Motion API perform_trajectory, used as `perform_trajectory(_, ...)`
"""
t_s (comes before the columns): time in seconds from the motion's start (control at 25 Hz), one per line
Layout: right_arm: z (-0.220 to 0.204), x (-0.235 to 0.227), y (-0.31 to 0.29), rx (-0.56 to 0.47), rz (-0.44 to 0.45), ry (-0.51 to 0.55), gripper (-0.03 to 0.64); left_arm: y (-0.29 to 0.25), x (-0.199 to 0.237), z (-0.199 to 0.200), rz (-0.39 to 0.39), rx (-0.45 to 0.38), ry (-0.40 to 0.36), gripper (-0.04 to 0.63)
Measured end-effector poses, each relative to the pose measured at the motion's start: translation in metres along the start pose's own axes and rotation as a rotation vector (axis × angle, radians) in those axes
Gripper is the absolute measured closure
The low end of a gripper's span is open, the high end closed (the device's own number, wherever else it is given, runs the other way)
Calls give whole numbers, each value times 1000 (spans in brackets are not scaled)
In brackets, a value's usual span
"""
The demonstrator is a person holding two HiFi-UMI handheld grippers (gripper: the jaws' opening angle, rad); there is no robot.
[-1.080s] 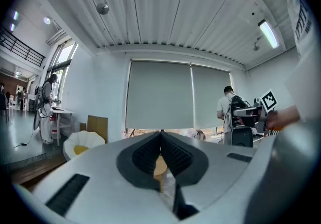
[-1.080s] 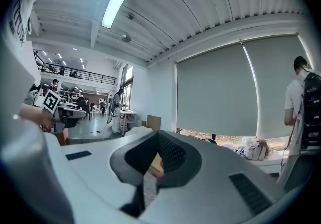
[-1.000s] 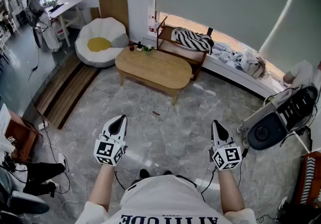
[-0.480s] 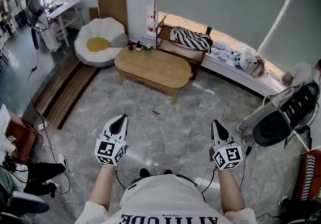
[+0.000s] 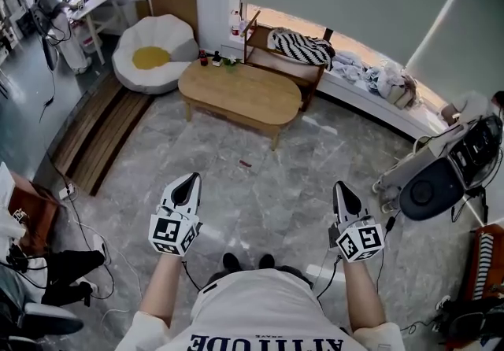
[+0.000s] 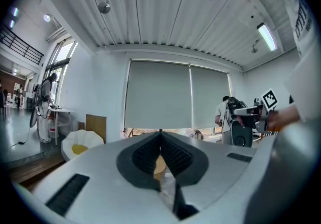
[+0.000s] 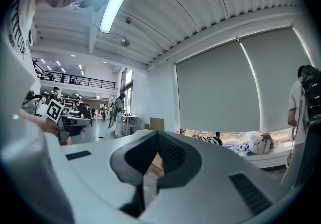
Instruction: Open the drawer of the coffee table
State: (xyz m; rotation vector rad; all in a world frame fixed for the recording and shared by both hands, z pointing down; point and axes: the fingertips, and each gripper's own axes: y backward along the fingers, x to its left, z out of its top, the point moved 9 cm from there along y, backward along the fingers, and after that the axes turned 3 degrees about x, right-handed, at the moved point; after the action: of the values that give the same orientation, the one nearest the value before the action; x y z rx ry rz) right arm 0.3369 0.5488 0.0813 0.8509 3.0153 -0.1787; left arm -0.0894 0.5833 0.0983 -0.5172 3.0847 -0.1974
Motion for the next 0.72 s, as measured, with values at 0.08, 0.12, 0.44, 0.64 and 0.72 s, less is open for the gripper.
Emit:
perform_trajectory(0.08, -2, 11, -3, 11, -4, 5, 603, 2, 6, -3, -15, 7, 3, 577)
perform_trajectory(0.12, -4, 16, -4, 16, -6, 6, 603, 3, 9, -4, -23, 10, 2, 577)
perform_trajectory(0.44, -11, 48, -21, 10, -27, 12, 603, 9, 40, -11, -51, 15, -15, 577)
perform_trajectory(0.64, -17, 52, -35, 26, -24, 8, 603, 7, 55, -17, -47, 25, -22, 577)
perform_trajectory(0.72, -17, 44, -43, 26, -26, 2, 603, -3, 57, -18, -45, 32, -22, 577)
